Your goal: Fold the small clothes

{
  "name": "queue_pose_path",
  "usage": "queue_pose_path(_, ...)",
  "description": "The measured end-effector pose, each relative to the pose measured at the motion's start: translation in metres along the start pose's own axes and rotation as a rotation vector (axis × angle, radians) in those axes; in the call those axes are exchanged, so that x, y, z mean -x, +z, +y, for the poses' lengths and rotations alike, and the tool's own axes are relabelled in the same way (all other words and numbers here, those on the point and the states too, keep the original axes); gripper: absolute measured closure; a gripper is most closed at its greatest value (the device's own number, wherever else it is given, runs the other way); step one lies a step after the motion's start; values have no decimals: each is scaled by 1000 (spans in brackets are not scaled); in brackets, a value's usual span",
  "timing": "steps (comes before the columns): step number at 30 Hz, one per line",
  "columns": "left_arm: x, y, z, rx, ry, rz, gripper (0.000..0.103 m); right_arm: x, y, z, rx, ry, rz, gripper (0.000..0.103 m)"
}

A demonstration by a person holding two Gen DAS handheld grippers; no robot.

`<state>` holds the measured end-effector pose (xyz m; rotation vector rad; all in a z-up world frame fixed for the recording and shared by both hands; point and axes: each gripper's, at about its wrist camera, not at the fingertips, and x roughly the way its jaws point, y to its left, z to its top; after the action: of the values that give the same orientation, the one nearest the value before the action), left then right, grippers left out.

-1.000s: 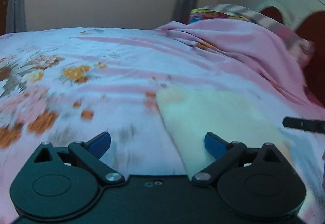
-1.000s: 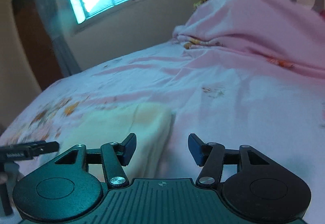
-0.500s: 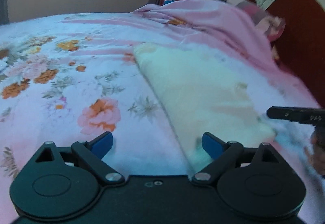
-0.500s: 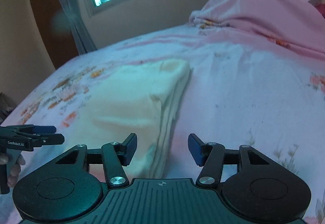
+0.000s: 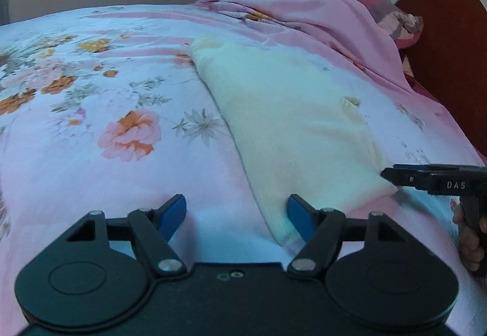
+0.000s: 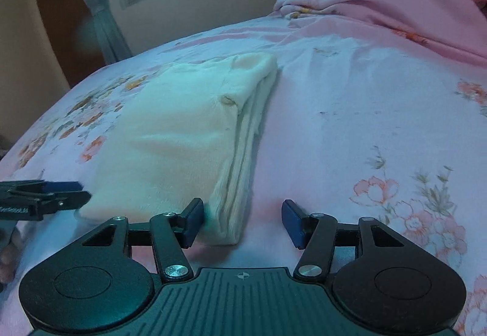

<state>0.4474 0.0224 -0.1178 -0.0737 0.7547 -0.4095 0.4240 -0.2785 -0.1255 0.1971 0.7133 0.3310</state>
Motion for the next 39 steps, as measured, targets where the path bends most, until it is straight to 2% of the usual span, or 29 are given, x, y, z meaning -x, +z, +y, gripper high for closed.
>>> queue_pose_path(2,11,-9,0,1,7,-16,31,7,-3,7,28,-16,-28,47)
queue_pose_path(4,12,-17,-3,-27,24,-7,29,3,-9,11,73,-59,-11,46)
queue_pose_path(7,19,-20,-4,-29,31,-8,31,6,-7,10,23,-67,-10,46)
queue_pose_path(10,32,-26,-4,-34,9,-37,26,24,-10,4,-31,-5,-52,46)
queue_pose_path(12,38,-29,0,-24,-11,-61,22,30,-12,1,-34,1,-71,46)
queue_pose_path(13,40,-29,2,-13,-18,-76,15,32,-12,-3,-55,12,-87,46)
queue_pose_path(16,42,-22,9,54,-51,-125,14,39,-6,-15,-145,44,-119,46)
queue_pose_path(19,32,-8,17,102,-83,-137,17,37,3,-14,-142,78,-133,46)
queue_pose_path(21,20,3,25,153,-133,-138,24,29,12,-15,-161,120,-125,46)
queue_pose_path(23,4,12,35,216,-196,-117,37,20,21,-18,-197,151,-128,46)
queue_pose_path(25,-12,18,43,254,-237,-86,42,7,29,-24,-233,173,-114,46)
queue_pose_path(27,-30,23,52,295,-277,-50,43,-7,37,-32,-258,194,-103,46)
queue_pose_path(31,-57,34,74,406,-375,-41,41,-34,50,-47,-305,231,-65,46)
queue_pose_path(36,-80,47,79,399,-400,-49,39,-52,62,-62,-339,276,-61,46)
queue_pose_path(39,-89,50,83,422,-451,-60,32,-59,67,-66,-346,320,-49,46)
